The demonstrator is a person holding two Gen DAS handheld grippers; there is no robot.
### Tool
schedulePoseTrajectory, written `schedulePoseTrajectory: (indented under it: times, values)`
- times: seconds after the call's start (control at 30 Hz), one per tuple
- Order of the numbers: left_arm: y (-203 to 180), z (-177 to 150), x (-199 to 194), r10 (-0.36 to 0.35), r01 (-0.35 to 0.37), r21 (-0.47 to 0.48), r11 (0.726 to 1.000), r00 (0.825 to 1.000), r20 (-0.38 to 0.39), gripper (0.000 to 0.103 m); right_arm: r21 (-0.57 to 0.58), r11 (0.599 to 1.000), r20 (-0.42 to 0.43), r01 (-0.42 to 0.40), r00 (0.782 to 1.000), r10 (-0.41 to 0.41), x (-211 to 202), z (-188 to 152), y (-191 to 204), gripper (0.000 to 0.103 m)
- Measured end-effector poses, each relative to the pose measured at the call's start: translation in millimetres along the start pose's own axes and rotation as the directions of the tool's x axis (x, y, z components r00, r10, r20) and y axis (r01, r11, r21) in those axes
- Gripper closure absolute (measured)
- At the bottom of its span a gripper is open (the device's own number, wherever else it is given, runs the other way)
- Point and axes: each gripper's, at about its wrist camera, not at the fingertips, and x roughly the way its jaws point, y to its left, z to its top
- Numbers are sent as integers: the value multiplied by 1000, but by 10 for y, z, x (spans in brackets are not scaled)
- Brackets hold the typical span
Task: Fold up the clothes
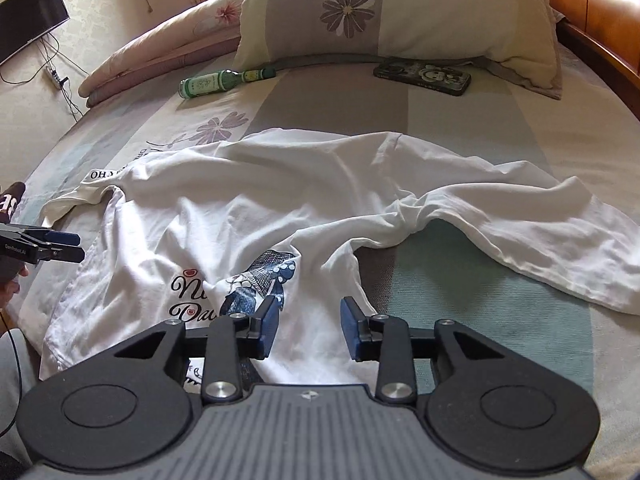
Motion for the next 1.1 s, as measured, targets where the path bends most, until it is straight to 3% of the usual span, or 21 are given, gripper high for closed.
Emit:
schedulePoseTrajectory:
  times: [0.1,0.3,0.37,0.43,0.7,0.9,0.97,1.07,1.1]
  values:
    - [151,60,188,-51,50,-50,998,999,-12,1,9,1000,-17,-2,1000,3,152,47,-49,64]
    - [399,249,311,-161,167,-121,978,985,58,1,55,998,-21,-12,1000,13,335,119,-291,62]
    - [477,346,374,-183,194,-157,968,979,85,1,92,995,-15,-26,1000,27,386,151,-410,56]
    - [520,401,417,-199,217,-193,957,974,106,1,152,986,-6,-70,997,72,438,187,-553,44]
    - [585,236,362,-308,331,-243,912,943,129,4,359,901,37,-244,968,248,499,-2,-993,40]
    - [528,475,542,-248,272,-189,944,959,139,7,453,810,140,-373,927,349,859,260,-1206,40]
    - [499,525,572,-224,245,-168,955,965,133,12,436,815,164,-381,925,344,940,354,-1221,42]
    - [472,520,547,-145,161,-124,979,981,129,39,400,853,187,-336,941,282,983,417,-1196,60]
    - [464,508,528,-97,111,-104,988,987,128,67,393,870,183,-297,953,242,983,423,-1176,80]
